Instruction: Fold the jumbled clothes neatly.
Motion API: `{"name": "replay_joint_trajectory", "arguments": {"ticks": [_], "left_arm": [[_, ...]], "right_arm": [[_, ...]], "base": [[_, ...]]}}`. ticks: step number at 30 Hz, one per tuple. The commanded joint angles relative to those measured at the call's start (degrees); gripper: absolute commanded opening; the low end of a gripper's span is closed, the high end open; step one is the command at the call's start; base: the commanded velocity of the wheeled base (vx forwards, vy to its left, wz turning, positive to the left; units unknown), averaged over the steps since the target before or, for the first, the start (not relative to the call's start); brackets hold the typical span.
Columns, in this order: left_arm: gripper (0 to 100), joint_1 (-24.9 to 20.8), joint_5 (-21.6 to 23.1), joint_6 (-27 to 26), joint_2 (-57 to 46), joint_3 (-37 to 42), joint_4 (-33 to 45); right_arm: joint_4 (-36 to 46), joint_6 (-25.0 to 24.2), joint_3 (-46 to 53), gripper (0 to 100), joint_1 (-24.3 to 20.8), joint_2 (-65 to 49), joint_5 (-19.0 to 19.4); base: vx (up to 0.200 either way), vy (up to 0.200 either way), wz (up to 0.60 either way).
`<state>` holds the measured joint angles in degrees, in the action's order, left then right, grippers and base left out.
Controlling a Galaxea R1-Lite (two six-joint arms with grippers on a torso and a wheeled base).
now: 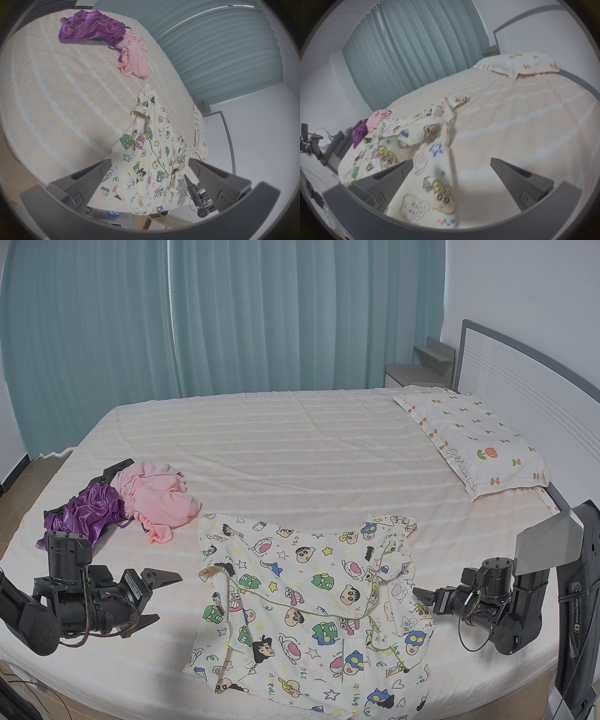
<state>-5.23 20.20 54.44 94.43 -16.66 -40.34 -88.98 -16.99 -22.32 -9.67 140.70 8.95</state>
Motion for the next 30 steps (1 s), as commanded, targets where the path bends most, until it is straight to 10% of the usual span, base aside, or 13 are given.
{"name": "replay_joint_trajectory", "arguments": {"ticks": [1,27,28,30], "left_arm": [[100,-0.3,0.0,2.3,-3.1,1.5,0.0],[100,-0.1,0.2,4.5,-2.8,1.5,-0.1],[100,-0.1,0.2,4.5,-2.7,1.5,-0.1],[100,0.0,0.2,4.5,-2.6,1.5,-0.1]], "right_arm": [[-1.0,-1.2,1.3,100,0.1,-1.0,4.1],[12.4,-0.9,-9.4,100,1.2,2.6,13.6],[12.4,-1.1,-9.4,0,1.2,2.6,13.6],[12.4,-1.3,-9.3,0,1.6,2.5,13.6]], "base": [[0.0,0.0,0.0],[0.0,0.0,0.0],[0.0,0.0,0.0],[0.0,0.0,0.0]]}}
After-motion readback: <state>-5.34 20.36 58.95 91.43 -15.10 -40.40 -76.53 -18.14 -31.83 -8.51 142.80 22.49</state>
